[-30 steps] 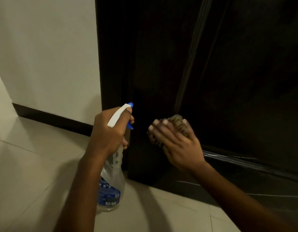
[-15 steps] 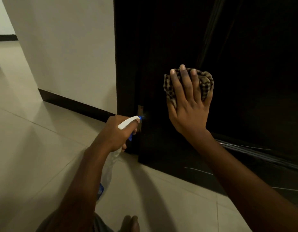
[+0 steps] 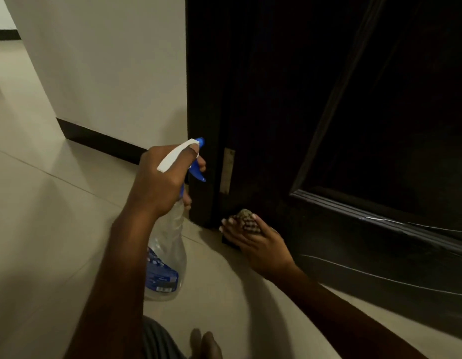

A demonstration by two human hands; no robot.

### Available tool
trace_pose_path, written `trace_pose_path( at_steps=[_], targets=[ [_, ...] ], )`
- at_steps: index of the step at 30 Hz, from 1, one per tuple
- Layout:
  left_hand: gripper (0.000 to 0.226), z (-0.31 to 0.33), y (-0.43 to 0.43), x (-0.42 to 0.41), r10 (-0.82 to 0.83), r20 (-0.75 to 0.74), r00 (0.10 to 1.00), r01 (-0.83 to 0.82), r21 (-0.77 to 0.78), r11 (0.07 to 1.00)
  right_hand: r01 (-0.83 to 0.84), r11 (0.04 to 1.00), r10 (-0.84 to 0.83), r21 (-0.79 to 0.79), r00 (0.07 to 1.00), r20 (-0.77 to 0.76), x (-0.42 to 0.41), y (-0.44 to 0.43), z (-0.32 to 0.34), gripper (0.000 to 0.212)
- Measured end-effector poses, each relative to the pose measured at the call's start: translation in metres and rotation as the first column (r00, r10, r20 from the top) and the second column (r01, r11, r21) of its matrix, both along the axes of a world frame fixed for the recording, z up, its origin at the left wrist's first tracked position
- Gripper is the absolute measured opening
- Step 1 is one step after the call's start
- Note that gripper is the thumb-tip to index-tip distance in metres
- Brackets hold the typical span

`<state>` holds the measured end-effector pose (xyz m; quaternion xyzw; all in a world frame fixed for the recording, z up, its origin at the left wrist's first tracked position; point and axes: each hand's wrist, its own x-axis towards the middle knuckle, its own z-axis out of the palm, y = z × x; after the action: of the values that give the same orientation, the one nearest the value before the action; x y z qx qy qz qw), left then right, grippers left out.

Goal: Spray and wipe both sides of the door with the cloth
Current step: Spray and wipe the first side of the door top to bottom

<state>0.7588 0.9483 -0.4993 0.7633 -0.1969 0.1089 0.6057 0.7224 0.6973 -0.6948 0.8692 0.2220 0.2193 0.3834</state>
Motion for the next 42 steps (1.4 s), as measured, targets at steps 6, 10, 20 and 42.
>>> trace_pose_path(
  at_steps=[6,10,20,42],
  targets=[
    [0.037,-0.002,-0.01,0.004,-0.016,-0.035,0.999,0.015,-0.024,1.0,-0.109,0.928,0.012,0.356,0.965,0.263,-0.015,-0.004,0.064,0.073],
    [0.034,0.001,-0.019,0.002,-0.018,-0.035,0.999,0.017,-0.03,0.999,-0.155,0.824,-0.094,0.545,0.911,0.401,0.002,0.011,0.132,0.065],
    [0.03,-0.006,-0.026,-0.002,-0.05,-0.009,0.999,0.05,0.003,0.999,-0.007,1.0,0.007,0.01,0.999,-0.041,-0.025,-0.029,-0.03,0.072],
    [0.036,-0.023,-0.076,-0.029,-0.238,0.008,0.971,0.236,0.097,0.967,-0.016,0.983,0.005,0.181,0.998,0.062,-0.083,-0.096,0.025,0.078]
  ],
)
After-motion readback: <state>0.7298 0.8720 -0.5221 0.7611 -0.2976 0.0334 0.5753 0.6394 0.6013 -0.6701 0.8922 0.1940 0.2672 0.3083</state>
